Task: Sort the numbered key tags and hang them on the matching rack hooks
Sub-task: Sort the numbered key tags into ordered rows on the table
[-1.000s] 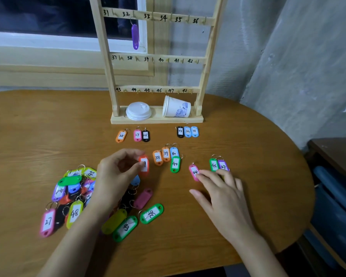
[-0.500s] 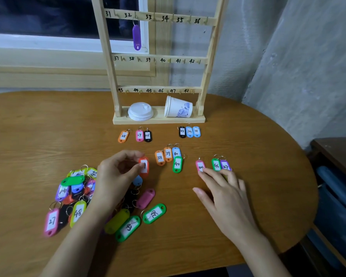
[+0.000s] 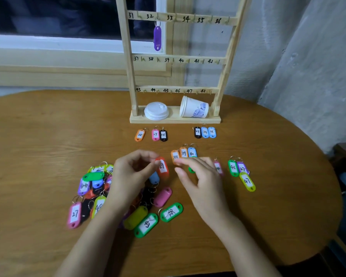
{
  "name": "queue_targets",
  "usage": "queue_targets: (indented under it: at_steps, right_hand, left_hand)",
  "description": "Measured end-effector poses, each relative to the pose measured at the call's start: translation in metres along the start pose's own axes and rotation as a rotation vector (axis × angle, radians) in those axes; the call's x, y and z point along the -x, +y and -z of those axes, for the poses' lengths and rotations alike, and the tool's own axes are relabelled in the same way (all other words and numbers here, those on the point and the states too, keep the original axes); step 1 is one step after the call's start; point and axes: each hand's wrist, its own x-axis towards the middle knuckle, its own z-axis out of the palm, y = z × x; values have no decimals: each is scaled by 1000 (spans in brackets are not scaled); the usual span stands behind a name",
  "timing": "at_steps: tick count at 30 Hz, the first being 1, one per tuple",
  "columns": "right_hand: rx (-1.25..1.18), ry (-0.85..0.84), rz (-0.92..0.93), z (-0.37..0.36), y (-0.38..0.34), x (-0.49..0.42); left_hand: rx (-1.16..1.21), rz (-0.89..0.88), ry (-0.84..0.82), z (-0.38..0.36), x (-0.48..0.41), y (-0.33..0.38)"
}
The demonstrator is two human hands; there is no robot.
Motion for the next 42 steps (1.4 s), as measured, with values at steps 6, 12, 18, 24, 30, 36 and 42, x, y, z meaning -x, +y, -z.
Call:
queue_targets:
  at_steps: [6,12,18,24,30,36,42]
  right_hand:
    - [-131,-28,-80,-15,-3,7]
    - [-190,-41,-166,-10,2,10]
    - [-252,-41,-162,-9,2,10]
    - [-359,107,-303,-5,8,8]
    - [-454,122,-412,0,9,7]
    - [-425,100,-415,-1,7,8]
    - [-420,85,-417,-1,7,8]
  left_hand:
    - [29,4,-113,2,1,0]
    - [37,-12,-161,0,3,0]
    - [88,-5,-144,0,2,2]
    - [-39,-46,35,14,-2,-5]
    - [-431,-179,-16,24,-1,-19]
    - [-660,-246,-136,21,-5,-27]
    - [-653,-222,-155,21,-5,-26]
